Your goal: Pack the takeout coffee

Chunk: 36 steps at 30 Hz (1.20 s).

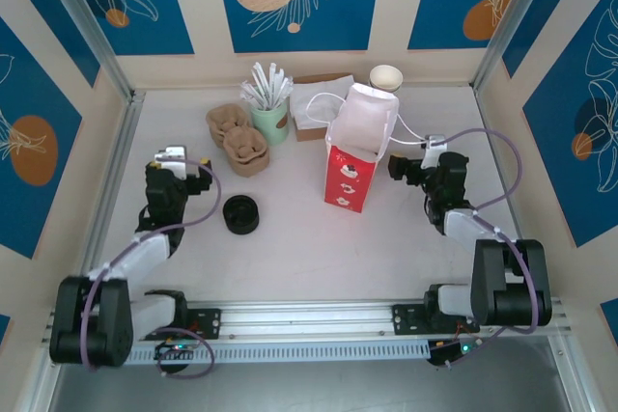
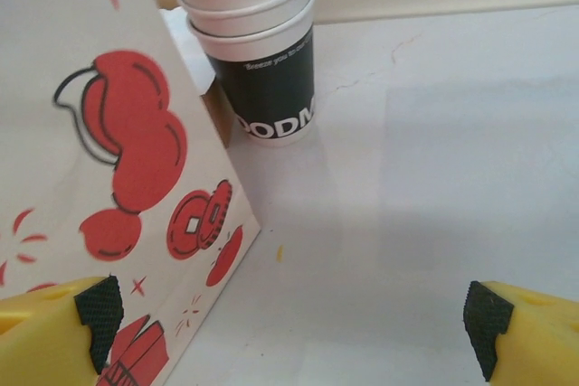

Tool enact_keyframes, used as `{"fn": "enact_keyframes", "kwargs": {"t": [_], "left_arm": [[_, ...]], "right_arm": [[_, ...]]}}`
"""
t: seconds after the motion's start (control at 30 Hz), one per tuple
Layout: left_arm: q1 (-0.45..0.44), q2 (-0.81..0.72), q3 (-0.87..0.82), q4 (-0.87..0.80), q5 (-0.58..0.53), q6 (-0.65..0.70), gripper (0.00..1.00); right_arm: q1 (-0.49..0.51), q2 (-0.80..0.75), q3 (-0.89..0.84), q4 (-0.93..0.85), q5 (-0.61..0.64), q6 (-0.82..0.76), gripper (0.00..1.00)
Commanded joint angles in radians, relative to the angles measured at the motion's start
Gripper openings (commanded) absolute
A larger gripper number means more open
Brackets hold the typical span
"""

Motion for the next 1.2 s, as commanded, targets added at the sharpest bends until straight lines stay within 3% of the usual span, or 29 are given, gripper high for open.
{"fn": "enact_keyframes", "kwargs": {"t": [0.0,0.17,0.37,0.47,0.63,0.67,0.77,0.97,1.1,1.17], "left_arm": [[-0.01,-0.116,0.039,-0.151,-0.007,-0.038,1.0],[-0.011,-0.223,0.125,-0.355,-0.036,-0.108,1.0],[-0.012,-0.194,0.325,-0.642,-0.085,-0.247,1.0],[-0.012,-0.191,0.391,-0.725,-0.141,-0.338,1.0],[-0.01,-0.146,0.534,-0.894,-0.112,-0.382,1.0],[-0.01,-0.125,0.575,-0.94,-0.074,-0.377,1.0],[-0.011,-0.062,0.679,-1.044,0.034,-0.363,1.0],[-0.011,0.005,0.781,-1.153,0.158,-0.356,1.0],[-0.012,0.037,0.833,-1.237,0.198,-0.331,1.0],[-0.012,0.055,0.856,-1.273,0.22,-0.313,1.0]], "right_arm": [[0.002,-0.016,0.058,-0.2,0.086,-0.017,0.99],[-0.03,-0.04,0.068,-0.26,0.18,0.039,0.99],[-0.105,-0.065,0.213,-0.47,0.26,0.243,0.99],[-0.164,-0.051,0.333,-0.599,0.167,0.353,0.99],[-0.196,-0.002,0.526,-0.737,-0.03,0.436,0.96],[-0.194,0.025,0.581,-0.777,-0.07,0.437,0.91],[-0.173,0.12,0.755,-0.907,-0.141,0.447,0.9],[-0.084,0.344,1.087,-1.124,-0.089,0.444,0.84],[-0.052,0.457,1.248,-1.167,-0.08,0.446,0.68],[-0.04,0.512,1.32,-1.187,-0.076,0.449,0.64]]}}
